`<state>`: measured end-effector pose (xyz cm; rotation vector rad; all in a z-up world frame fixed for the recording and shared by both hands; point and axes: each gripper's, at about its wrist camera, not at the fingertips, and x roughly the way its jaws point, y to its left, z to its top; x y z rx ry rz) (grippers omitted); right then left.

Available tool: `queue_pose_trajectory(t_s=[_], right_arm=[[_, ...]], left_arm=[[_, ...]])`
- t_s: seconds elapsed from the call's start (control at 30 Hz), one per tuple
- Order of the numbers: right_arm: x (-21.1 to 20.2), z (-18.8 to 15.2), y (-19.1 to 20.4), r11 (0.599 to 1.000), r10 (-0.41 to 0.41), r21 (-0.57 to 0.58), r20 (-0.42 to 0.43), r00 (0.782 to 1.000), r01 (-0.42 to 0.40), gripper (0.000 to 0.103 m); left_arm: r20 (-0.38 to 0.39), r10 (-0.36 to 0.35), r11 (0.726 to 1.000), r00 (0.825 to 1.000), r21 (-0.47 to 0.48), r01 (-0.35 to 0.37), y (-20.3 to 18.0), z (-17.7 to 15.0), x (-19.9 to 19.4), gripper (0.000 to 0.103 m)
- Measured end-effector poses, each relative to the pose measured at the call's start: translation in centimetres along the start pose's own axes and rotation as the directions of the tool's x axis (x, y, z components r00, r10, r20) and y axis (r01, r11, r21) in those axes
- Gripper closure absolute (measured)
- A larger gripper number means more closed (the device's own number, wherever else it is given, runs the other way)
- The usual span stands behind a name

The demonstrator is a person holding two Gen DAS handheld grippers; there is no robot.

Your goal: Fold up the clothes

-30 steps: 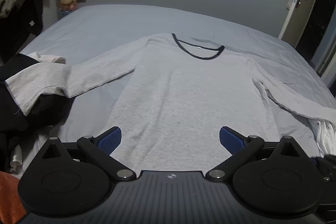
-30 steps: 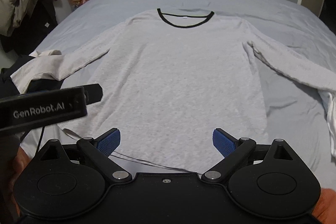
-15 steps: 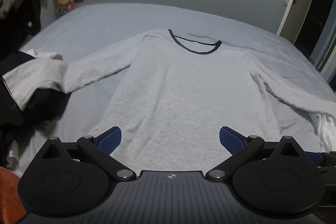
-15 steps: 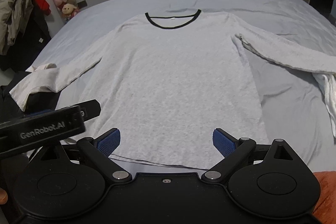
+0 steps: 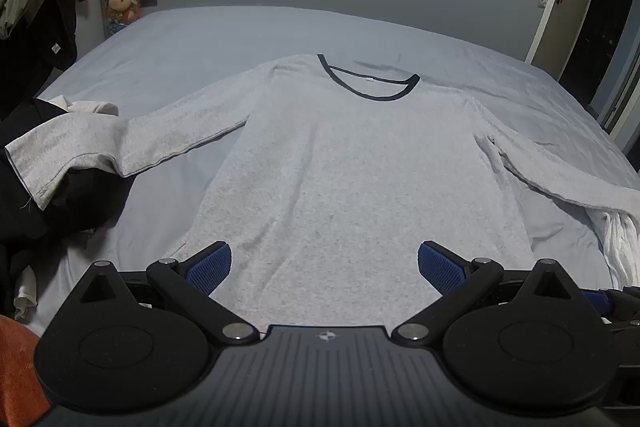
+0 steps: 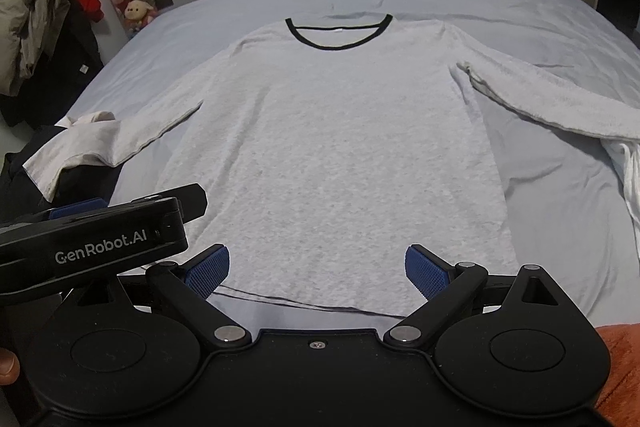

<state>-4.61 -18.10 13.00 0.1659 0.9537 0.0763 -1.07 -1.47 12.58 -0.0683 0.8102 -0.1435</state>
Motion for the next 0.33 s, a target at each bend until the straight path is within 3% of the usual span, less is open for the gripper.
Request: queue_pose_trajectory(t_s=[0.33], right_arm=[[-0.09,0.07,0.09,1.000,-0.002,0.001,-0.002,1.000,0.002,0.009]], left_arm=[[0.007,0.004,1.000,1.000,0.002,-0.004,-0.19,-0.18,-0.11,0.002]])
